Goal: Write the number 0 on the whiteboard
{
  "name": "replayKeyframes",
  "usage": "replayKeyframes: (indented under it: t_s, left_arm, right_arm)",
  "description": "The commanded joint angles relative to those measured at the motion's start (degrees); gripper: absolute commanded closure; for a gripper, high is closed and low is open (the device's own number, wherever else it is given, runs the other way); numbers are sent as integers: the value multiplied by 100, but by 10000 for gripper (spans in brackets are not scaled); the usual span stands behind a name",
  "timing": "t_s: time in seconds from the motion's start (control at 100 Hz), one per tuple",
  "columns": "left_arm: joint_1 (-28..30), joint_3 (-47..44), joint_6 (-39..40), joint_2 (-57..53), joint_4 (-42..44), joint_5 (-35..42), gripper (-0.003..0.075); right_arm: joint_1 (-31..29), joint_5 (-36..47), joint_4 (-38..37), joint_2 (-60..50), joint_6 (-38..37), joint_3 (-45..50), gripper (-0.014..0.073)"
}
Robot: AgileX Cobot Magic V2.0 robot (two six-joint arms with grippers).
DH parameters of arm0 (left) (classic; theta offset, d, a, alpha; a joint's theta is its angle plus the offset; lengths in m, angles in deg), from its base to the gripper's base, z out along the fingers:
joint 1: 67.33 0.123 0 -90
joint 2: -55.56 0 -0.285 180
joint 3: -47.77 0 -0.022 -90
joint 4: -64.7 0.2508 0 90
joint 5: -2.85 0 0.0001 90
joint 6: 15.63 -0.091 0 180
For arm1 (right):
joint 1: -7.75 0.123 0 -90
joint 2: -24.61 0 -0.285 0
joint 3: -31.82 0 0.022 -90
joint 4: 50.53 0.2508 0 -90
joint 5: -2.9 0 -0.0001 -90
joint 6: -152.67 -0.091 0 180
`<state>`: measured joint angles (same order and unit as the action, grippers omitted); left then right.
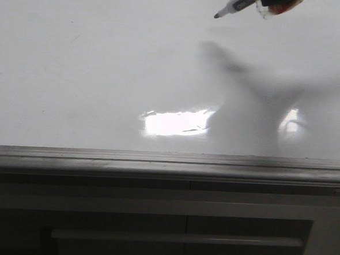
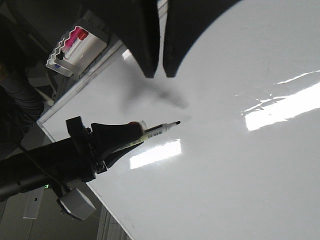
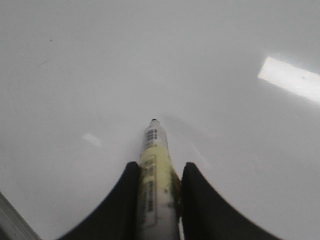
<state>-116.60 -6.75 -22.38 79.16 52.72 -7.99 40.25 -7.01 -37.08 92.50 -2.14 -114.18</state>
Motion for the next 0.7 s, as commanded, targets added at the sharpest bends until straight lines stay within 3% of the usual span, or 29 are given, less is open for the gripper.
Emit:
replayKeyframes:
  t_s: [0.0,0.29,0.69]
  left_arm:
    - [7,149,61,45,-99,403,740]
    - [7,149,61,37,-99,376,740]
    - [7,149,61,37,-99,203,740]
  right_arm:
    - [-26,467,3,115,-11,-317,659]
    - [-26,-384,3,773,-11,-766,651]
    - [-26,-1408,3,796,-11,-777,651]
